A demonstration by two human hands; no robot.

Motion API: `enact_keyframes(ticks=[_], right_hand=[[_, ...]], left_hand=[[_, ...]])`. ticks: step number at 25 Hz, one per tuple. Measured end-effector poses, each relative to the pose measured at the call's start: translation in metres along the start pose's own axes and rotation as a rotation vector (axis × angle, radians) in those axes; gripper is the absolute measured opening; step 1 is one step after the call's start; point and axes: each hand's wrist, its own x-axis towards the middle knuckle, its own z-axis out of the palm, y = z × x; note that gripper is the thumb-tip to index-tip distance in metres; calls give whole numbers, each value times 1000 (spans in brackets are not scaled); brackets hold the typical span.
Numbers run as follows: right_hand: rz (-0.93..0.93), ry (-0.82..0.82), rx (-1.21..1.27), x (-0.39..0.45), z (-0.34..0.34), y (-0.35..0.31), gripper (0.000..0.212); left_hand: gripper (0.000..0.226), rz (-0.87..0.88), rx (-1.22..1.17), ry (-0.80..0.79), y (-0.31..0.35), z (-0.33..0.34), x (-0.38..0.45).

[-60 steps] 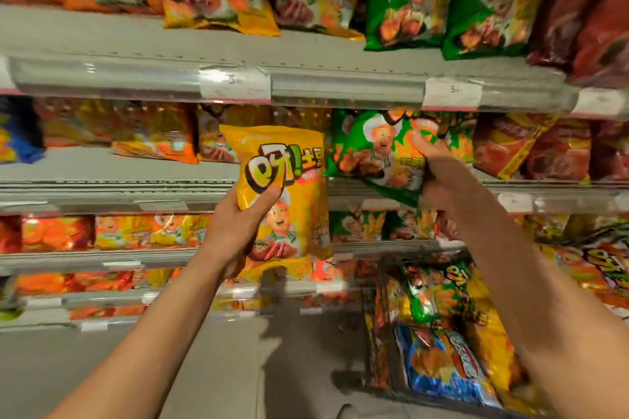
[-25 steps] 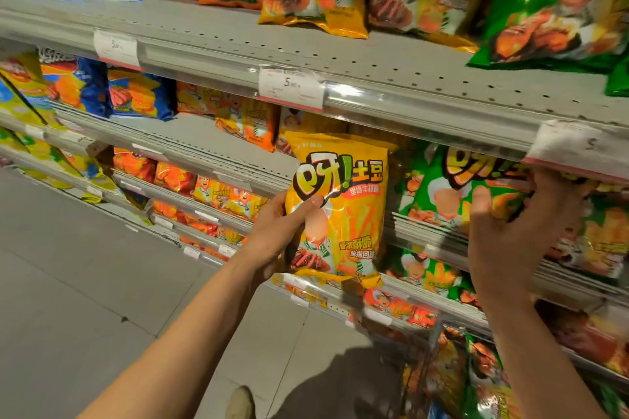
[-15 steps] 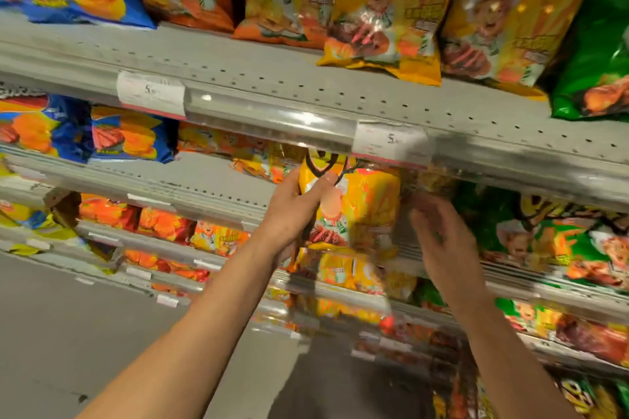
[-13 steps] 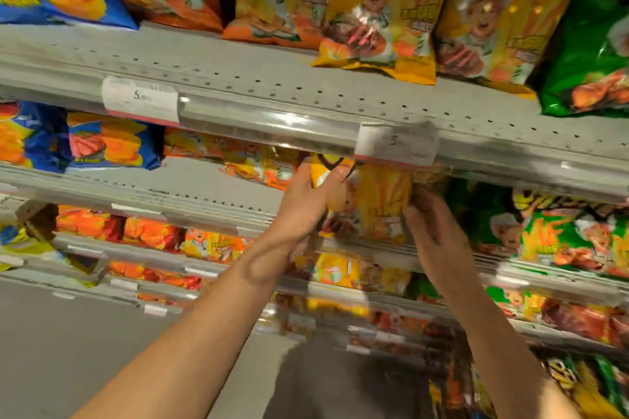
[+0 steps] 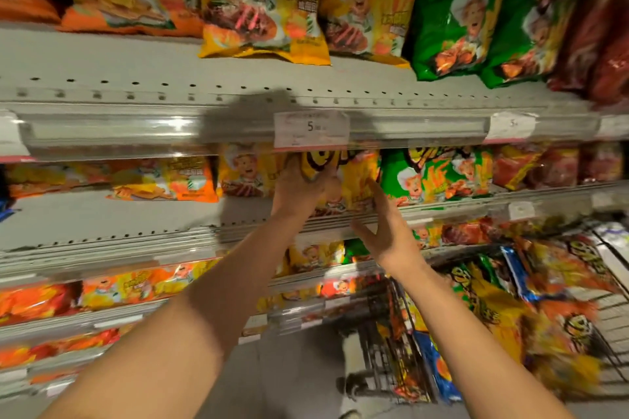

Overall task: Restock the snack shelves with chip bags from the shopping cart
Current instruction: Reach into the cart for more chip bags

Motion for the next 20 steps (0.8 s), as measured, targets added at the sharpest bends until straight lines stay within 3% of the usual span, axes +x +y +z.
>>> enact_keyframes(ticks=[7,11,15,17,20], right_hand=[[-29,-124,-123,8,-3,14,79],[-69,-162,-80,10,-12,21,76],[-112,-93,193,-26,-39,64,62],[-54,-110,271,-56,-57,121,60],[136,-75,349,-96,-85,214,61]], left_hand=[[65,9,37,22,8,-6,-14],[36,116,42,98,13,6,-42],[67,371,400,364,11,57,-90],[63,512,455,271,15,113,-116],[54,557,505,23,18,200,-141]])
